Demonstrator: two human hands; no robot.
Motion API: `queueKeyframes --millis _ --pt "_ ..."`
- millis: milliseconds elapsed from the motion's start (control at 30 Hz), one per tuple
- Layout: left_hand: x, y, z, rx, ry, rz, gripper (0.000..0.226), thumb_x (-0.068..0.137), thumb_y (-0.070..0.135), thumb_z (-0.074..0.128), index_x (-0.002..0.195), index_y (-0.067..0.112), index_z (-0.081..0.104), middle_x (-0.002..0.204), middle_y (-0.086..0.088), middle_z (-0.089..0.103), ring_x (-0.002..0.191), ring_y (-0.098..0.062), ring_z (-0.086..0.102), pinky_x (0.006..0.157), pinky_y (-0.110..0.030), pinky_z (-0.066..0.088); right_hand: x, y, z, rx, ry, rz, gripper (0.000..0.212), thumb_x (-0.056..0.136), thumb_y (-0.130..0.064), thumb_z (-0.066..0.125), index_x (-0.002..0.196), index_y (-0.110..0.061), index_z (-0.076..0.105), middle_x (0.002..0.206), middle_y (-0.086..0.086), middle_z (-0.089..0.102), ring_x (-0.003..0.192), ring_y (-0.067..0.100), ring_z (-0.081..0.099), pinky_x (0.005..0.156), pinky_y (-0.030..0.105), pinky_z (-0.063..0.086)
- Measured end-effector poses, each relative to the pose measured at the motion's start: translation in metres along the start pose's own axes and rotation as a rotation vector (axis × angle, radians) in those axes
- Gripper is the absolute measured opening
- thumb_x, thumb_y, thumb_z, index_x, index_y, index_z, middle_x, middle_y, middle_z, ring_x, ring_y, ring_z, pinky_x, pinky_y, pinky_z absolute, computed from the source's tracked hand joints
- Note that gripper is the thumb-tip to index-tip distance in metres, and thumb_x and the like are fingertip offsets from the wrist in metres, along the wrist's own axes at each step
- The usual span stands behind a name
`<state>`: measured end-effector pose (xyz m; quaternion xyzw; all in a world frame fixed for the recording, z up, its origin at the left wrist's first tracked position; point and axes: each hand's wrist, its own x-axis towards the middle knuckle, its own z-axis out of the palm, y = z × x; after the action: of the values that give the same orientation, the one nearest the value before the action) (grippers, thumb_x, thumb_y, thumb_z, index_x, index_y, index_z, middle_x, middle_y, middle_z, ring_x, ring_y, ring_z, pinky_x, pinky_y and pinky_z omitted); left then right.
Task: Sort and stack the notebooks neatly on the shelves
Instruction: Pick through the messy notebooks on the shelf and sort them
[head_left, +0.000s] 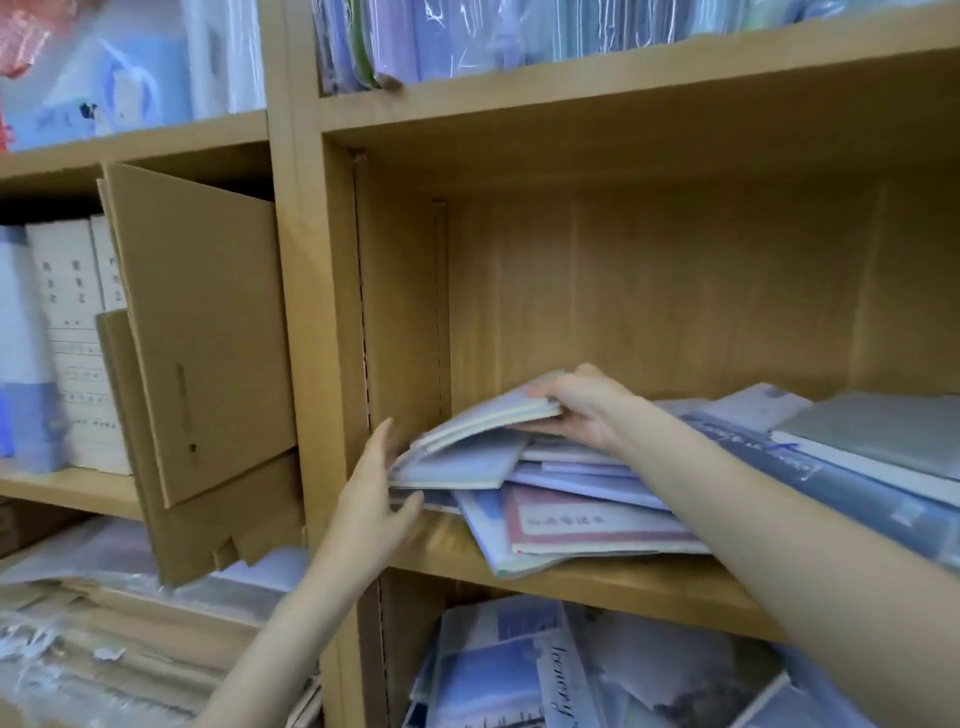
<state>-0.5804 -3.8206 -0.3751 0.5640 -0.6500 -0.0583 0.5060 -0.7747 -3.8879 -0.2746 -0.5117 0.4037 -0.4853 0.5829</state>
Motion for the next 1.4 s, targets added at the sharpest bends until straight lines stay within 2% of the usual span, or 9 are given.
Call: queueKeyframes --millis 167,267,467,633,767,867,1033,1233,1400 --pt "-0.001 -0.009 0.011 0.191 0.023 0.259 0.071 0.086 0.009 0.063 0.144 0.025 0.026 0.134 0.012 0.037 0.127 -0.005 0.032 0.105 -0.02 0.025 0.019 0.004 -0.027 -0.22 0.113 -0.071 0.059 0.086 0.002 0.06 0.137 0.004 0.03 0.104 0.016 0.055 0.079 0.019 0.059 0.069 0.027 0.053" --pt "0.006 -0.003 0.018 0.26 0.016 0.432 0.062 0.084 0.01 0.065 0.138 0.023 0.037 0.134 -0.002 0.048 0.123 -0.012 0.038 0.104 -0.04 0.037 0.005 -0.013 -0.059 -0.508 0.142 -0.14 0.045 0.085 -0.01 0.066 0.125 -0.007 0.046 0.109 0.009 0.057 0.093 0.017 0.057 0.079 0.025 0.049" --pt "-0.005 0.028 0.039 0.084 -0.047 0.3 0.066 0.091 0.029 0.055 0.145 0.031 0.018 0.144 0.01 0.036 0.129 -0.009 0.038 0.102 -0.026 0.034 -0.073 -0.034 -0.109 -1.248 -0.03 -0.236 0.045 0.082 -0.04 0.066 0.122 -0.019 0.058 0.12 -0.007 0.055 0.109 0.011 0.051 0.095 0.025 0.037" --pt "-0.03 0.048 0.058 0.112 0.018 0.308 0.051 0.094 0.027 0.053 0.141 0.022 0.033 0.131 0.006 0.049 0.123 -0.015 0.042 0.106 -0.035 0.031 -0.143 -0.017 -0.149 -1.426 -0.053 -0.173 0.098 0.037 -0.095 0.049 0.118 -0.041 0.054 0.126 -0.019 0.052 0.119 0.004 0.047 0.097 0.019 0.035" --pt "-0.053 0.059 0.082 0.293 0.135 0.41 0.045 0.09 0.035 0.041 0.129 0.014 0.047 0.122 -0.001 0.057 0.121 -0.017 0.039 0.107 -0.038 0.02 -0.155 0.015 -0.153 -1.747 0.043 -0.046 0.093 0.082 -0.058 0.058 0.15 -0.015 0.01 0.157 0.003 0.01 0.143 0.018 0.015 0.114 0.027 0.019" --pt "-0.063 0.07 0.095 0.418 0.179 0.5 0.041 0.091 0.032 0.039 0.124 0.013 0.054 0.118 -0.002 0.061 0.116 -0.018 0.046 0.106 -0.043 0.023 -0.157 0.053 -0.149 -2.017 0.324 -0.294 0.074 0.078 -0.02 0.068 0.138 0.004 0.033 0.14 0.024 0.04 0.125 0.037 0.045 0.099 0.046 0.043" --pt "-0.06 0.093 0.112 0.417 0.067 0.534 0.037 0.085 0.032 0.039 0.117 0.026 0.057 0.111 0.0 0.064 0.103 -0.019 0.054 0.094 -0.042 0.036 -0.158 0.047 -0.173 -1.774 0.548 -0.819 0.042 0.056 0.007 0.067 0.096 -0.004 0.071 0.075 0.016 0.07 0.056 0.034 0.066 0.041 0.035 0.048" --pt "-0.054 0.095 0.118 0.423 -0.163 0.389 0.048 0.086 0.045 0.031 0.117 0.03 0.064 0.116 0.004 0.063 0.105 -0.025 0.059 0.09 -0.039 0.037 -0.146 -0.074 -0.16 -1.224 0.686 -1.117 0.025 0.082 -0.014 0.049 0.099 -0.011 0.067 0.074 0.015 0.065 0.069 0.037 0.059 0.062 0.038 0.044" --pt "-0.043 0.124 0.067 -0.778 -0.135 -0.289 0.027 0.101 0.028 0.036 0.111 0.019 0.058 0.117 -0.009 0.062 0.107 -0.025 0.059 0.079 -0.025 0.046 -0.148 -0.062 -0.133 -1.058 0.409 -1.227 0.025 0.088 -0.017 0.055 0.109 -0.009 0.066 0.085 -0.005 0.065 0.068 0.006 0.049 0.064 0.024 0.038"
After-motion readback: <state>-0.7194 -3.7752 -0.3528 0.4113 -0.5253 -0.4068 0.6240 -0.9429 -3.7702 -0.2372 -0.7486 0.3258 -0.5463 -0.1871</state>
